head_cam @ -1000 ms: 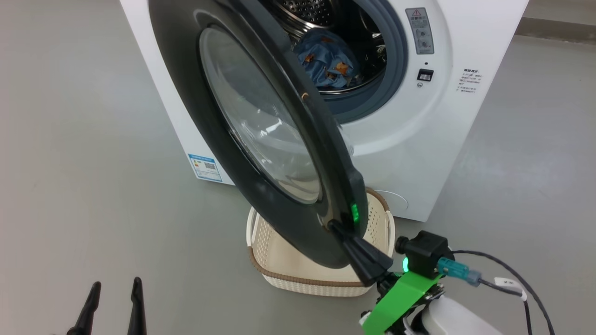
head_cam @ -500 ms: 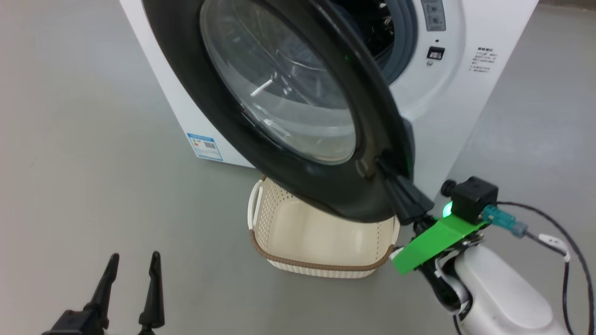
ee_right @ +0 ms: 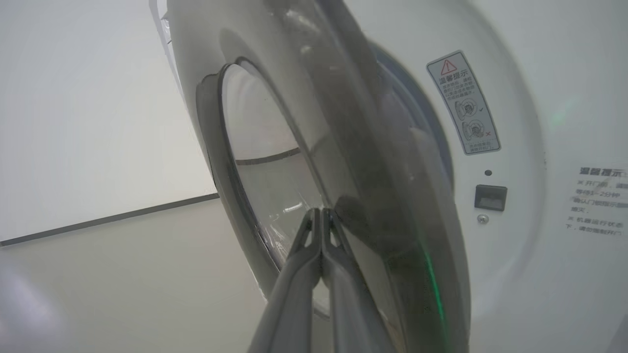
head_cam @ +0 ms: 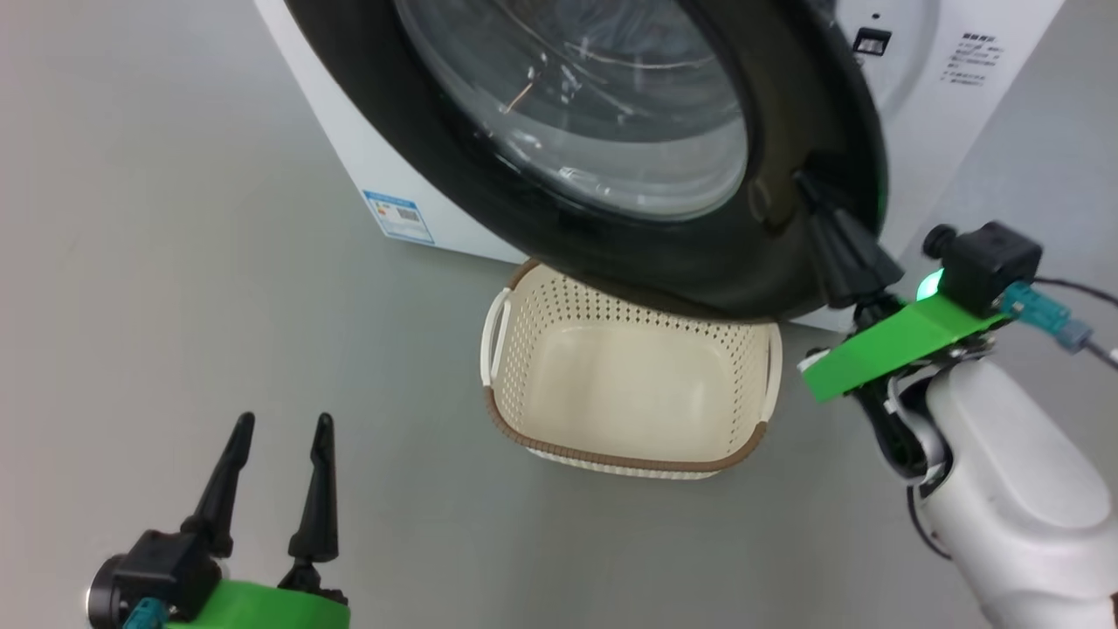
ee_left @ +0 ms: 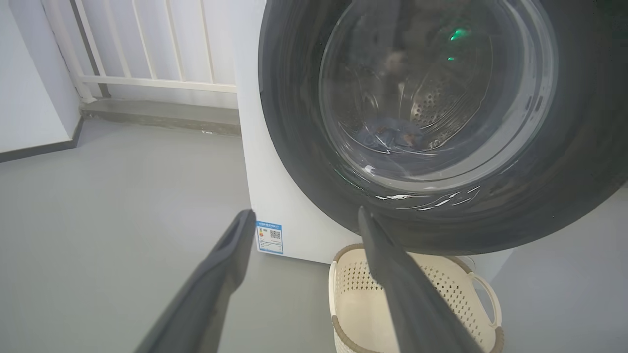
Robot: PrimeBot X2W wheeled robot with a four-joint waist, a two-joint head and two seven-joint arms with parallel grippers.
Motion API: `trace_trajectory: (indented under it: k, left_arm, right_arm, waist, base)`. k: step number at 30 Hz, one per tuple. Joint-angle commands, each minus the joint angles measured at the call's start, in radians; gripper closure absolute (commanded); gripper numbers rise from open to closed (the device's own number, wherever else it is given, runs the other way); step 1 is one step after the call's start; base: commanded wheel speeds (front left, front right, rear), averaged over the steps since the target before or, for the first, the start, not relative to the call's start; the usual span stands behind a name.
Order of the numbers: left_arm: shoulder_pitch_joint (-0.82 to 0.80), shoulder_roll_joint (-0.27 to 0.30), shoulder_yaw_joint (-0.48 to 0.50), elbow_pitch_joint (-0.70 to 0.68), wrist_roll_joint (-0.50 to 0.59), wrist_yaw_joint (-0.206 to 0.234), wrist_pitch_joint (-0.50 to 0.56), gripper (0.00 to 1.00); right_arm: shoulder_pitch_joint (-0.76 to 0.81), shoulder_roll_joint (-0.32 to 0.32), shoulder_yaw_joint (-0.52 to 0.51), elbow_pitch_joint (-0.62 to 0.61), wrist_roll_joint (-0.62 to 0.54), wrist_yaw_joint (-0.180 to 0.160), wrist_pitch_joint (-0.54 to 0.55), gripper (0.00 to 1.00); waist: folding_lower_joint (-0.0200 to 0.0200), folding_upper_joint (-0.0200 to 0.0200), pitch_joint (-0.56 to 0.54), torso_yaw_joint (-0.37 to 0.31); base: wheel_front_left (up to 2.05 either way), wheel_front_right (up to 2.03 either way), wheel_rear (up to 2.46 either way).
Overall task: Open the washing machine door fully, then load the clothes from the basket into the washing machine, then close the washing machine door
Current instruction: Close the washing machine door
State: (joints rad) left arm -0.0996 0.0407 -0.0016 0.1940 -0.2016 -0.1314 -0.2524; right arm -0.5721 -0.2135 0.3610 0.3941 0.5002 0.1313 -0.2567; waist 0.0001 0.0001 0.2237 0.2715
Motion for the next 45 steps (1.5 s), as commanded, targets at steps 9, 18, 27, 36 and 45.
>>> trace_trajectory:
  k: [9,18,27,36,45]
  left_arm:
    - [-0.067,0.010,-0.018,-0.048,-0.038,0.001,-0.009,0.00]
    - [-0.107,0.010,-0.050,-0.056,-0.061,0.001,-0.009,0.00]
    - [-0.147,0.010,-0.076,-0.063,-0.072,0.001,-0.009,0.00]
    - [-0.166,0.010,-0.089,-0.055,-0.066,0.001,-0.009,0.00]
    - [-0.161,0.010,-0.072,-0.023,-0.046,0.001,-0.009,0.00]
  right_arm:
    - [-0.123,-0.044,-0.085,0.012,-0.017,-0.001,-0.005,1.00]
    - [-0.209,-0.072,-0.136,0.039,-0.023,-0.001,-0.005,1.00]
    - [-0.292,-0.079,-0.211,0.057,-0.055,-0.001,-0.005,1.00]
    - [-0.333,-0.065,-0.278,0.071,-0.073,-0.001,-0.005,1.00]
    - [-0.271,-0.030,-0.200,0.071,-0.072,-0.001,-0.005,1.00]
  waist:
    - [-0.0001,-0.0001,0.092,0.053]
    - [-0.0001,-0.0001,0.152,0.085]
    - [-0.0001,-0.0001,0.205,0.109]
    - [-0.0001,-0.0001,0.215,0.116]
    - [-0.0001,-0.0001,0.166,0.083]
  base:
    - [0.00,0.00,0.00]
    - [0.00,0.00,0.00]
    - [0.00,0.00,0.00]
    - [0.00,0.00,0.00]
    - [0.00,0.00,0.00]
